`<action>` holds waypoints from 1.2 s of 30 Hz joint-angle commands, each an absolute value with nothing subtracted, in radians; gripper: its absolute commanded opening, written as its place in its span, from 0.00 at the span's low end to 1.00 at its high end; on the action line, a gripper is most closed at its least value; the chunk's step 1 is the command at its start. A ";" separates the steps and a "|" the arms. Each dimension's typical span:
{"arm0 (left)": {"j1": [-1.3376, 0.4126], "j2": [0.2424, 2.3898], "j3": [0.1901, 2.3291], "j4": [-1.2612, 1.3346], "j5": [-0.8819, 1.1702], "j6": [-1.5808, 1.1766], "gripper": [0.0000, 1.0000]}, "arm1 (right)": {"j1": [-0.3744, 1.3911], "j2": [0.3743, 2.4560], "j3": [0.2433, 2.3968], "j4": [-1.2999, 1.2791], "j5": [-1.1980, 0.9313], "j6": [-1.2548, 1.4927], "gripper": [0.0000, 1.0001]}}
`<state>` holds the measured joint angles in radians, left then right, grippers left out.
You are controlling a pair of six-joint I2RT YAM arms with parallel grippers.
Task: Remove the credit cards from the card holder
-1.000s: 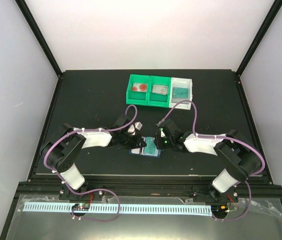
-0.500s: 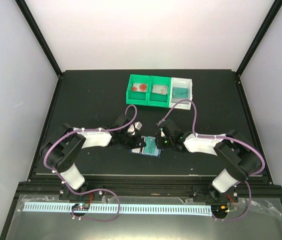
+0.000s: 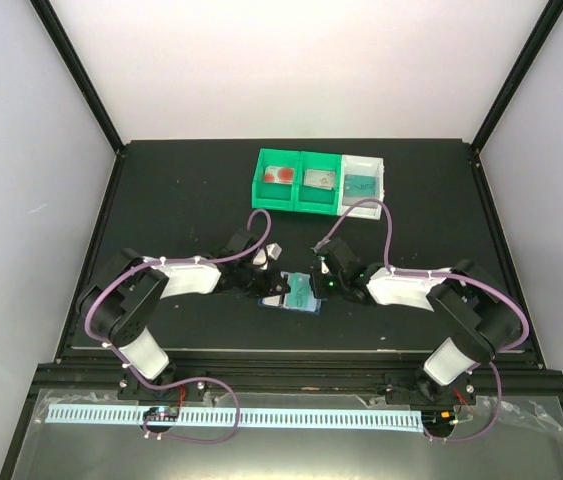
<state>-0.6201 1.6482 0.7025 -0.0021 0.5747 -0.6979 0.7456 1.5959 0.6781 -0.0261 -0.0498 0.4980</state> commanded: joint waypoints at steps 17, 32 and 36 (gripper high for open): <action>-0.600 1.582 0.747 -0.121 0.544 -0.663 0.02 | 0.736 1.589 0.624 -0.112 0.052 0.471 0.16; -0.588 1.544 0.828 -0.311 0.457 -0.578 0.02 | 0.736 1.542 0.606 -0.101 0.023 0.466 0.16; -0.583 1.522 0.824 -0.328 0.436 -0.581 0.01 | 0.736 1.515 0.594 -0.097 0.023 0.464 0.16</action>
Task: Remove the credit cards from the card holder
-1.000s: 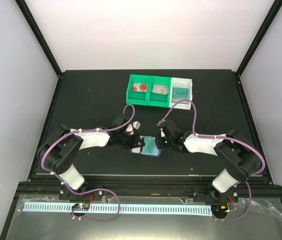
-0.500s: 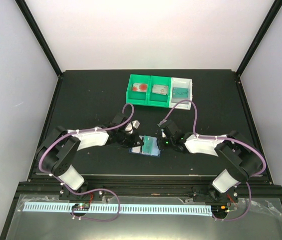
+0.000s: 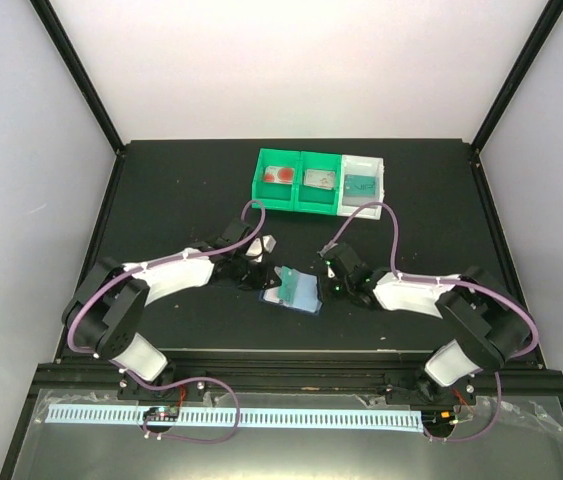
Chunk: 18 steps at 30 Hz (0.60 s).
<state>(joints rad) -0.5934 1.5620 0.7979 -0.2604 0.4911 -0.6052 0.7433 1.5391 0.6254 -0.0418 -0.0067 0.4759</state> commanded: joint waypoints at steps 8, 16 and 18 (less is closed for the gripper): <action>-0.582 1.423 0.792 -0.306 0.354 -0.630 0.02 | 0.736 1.473 0.572 -0.064 0.002 0.454 0.17; -0.582 1.299 0.697 -0.197 0.380 -0.702 0.02 | 0.736 1.384 0.561 -0.017 -0.151 0.511 0.18; -0.582 1.228 0.661 -0.167 0.375 -0.718 0.02 | 0.736 1.344 0.560 -0.016 -0.178 0.522 0.19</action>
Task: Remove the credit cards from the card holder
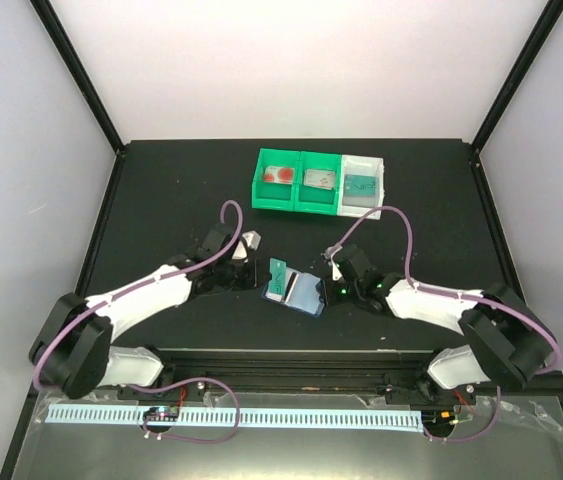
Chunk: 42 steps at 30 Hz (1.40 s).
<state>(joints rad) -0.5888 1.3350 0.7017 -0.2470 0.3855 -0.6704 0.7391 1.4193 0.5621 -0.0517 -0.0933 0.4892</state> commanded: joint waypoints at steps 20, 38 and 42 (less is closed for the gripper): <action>-0.601 0.880 0.418 0.297 0.542 -1.035 0.02 | 0.747 0.988 0.418 0.404 -0.463 0.944 0.75; -0.633 0.822 0.320 0.495 0.562 -1.164 0.02 | 0.809 1.038 0.460 0.477 -0.483 0.995 0.36; -0.644 0.830 0.338 0.464 0.570 -1.147 0.02 | 0.809 1.022 0.464 0.465 -0.492 0.962 0.16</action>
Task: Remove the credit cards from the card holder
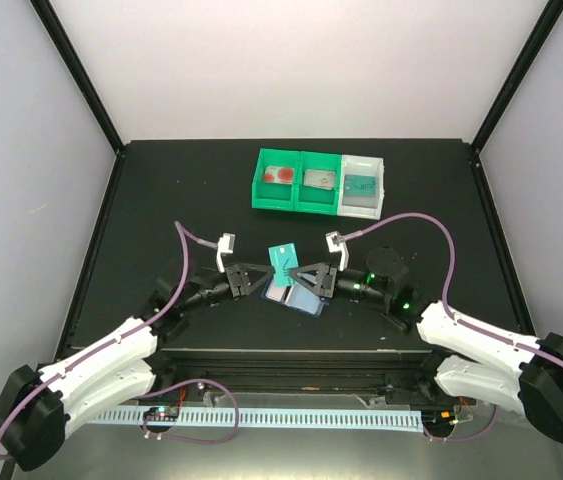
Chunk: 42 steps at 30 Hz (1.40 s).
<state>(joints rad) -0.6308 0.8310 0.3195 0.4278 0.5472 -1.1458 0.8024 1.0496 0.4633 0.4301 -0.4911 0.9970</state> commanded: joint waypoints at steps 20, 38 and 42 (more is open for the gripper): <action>-0.641 0.655 0.556 -0.335 0.711 -0.529 0.67 | 0.810 0.840 0.572 -0.166 -0.809 0.454 0.01; -0.642 0.740 0.506 -0.127 0.993 -0.560 0.02 | 0.820 0.902 0.555 -0.090 -0.944 0.488 0.05; -0.642 0.746 0.505 -0.122 0.980 -0.566 0.02 | 0.821 0.895 0.550 -0.077 -0.898 0.513 0.13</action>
